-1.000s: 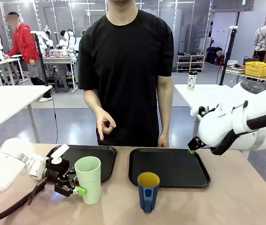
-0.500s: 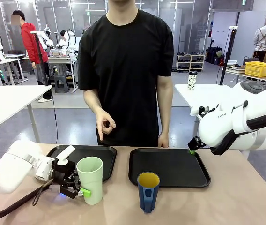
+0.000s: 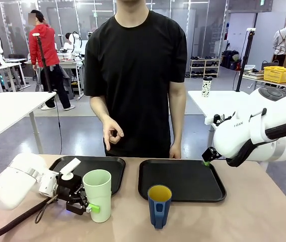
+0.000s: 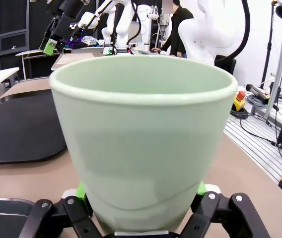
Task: Sort and store the cups by type.
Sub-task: Pick up the Reusable plastic cup.
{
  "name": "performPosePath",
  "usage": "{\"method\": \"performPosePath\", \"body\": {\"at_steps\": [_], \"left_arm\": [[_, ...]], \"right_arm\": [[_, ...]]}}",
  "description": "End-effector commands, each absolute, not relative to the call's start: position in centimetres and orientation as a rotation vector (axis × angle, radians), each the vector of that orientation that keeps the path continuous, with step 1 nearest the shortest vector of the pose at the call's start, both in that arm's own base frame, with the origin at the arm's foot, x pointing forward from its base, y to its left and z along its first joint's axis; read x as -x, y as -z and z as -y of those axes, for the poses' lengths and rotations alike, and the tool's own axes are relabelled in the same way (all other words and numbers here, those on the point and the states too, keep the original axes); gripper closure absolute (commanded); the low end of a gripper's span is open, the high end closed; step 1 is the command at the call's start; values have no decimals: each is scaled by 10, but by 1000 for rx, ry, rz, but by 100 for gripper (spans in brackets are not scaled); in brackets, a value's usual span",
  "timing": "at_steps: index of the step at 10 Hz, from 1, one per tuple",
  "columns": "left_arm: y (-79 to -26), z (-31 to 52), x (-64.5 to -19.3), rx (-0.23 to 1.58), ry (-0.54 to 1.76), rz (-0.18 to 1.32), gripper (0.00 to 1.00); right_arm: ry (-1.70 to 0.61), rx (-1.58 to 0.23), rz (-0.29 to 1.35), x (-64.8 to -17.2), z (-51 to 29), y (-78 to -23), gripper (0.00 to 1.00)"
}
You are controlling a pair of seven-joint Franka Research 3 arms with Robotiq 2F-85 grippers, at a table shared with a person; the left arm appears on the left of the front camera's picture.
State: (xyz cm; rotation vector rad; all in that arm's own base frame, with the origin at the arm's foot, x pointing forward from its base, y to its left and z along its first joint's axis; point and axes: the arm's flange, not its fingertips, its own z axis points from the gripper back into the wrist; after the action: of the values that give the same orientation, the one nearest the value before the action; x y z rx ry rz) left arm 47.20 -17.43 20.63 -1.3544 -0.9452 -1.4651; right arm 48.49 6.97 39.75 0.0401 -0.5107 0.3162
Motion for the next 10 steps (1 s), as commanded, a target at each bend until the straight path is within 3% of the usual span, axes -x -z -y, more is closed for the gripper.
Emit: {"method": "performPosePath", "body": {"at_steps": [1,7,10], "left_arm": [[-203,176,-477,1372,1461,969,51],[-285,156,-441,1300,1413,1065,51],[-294,149,-434,1262,1435,1071,51]], "right_arm": [[-312,-43,518,-486,-68,-397,0],[-312,-43,518,-486,-68,-397,0],[-312,-43,518,-486,-68,-397,0]]}}
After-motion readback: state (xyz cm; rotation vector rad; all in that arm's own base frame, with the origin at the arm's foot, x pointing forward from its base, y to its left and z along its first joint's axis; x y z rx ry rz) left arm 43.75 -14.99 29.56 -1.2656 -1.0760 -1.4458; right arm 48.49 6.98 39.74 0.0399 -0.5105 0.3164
